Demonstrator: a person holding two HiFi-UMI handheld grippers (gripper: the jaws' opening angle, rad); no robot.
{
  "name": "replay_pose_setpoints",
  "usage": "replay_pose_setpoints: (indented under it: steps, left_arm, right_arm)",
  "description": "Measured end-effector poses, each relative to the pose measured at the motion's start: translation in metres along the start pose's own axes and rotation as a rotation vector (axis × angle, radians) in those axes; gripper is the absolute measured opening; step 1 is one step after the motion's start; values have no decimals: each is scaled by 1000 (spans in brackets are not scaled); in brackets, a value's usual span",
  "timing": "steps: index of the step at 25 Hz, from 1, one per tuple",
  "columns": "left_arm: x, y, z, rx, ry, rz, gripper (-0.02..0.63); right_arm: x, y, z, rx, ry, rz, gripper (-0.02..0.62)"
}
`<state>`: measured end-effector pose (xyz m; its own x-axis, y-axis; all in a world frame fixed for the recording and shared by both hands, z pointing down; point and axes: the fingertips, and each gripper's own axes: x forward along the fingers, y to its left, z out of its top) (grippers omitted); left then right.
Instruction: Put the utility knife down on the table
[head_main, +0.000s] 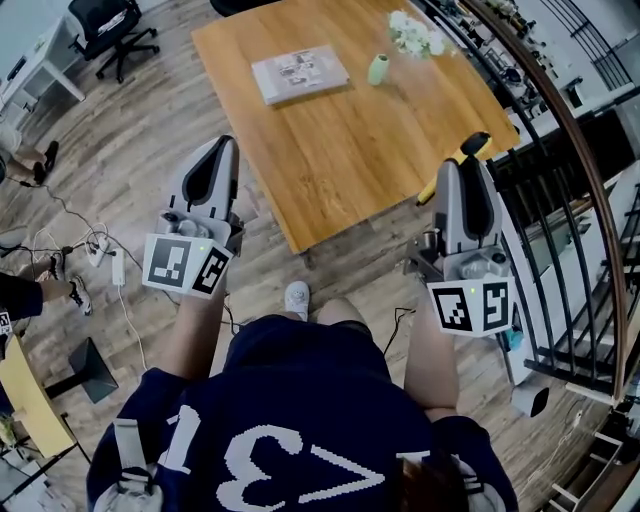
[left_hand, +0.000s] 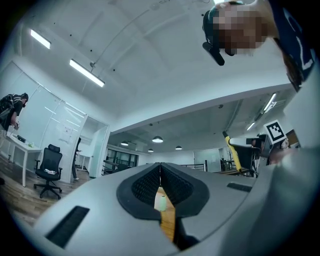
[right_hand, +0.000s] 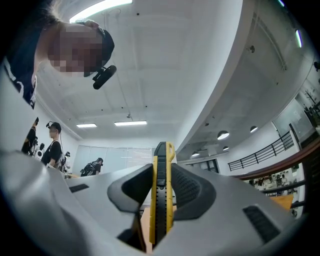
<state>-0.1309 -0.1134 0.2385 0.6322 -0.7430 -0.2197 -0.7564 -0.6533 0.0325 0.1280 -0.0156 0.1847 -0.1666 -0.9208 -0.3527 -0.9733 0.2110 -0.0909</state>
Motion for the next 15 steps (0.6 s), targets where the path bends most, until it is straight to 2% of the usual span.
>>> replay_pose_setpoints:
  steps: [7, 15]
  left_arm:
    - [39, 26, -19, -11, 28, 46, 15]
    - [97, 51, -28, 13, 22, 166, 15]
  right_arm:
    - [55, -24, -22, 20, 16, 44, 126]
    - [139, -65, -40, 49, 16, 176, 126]
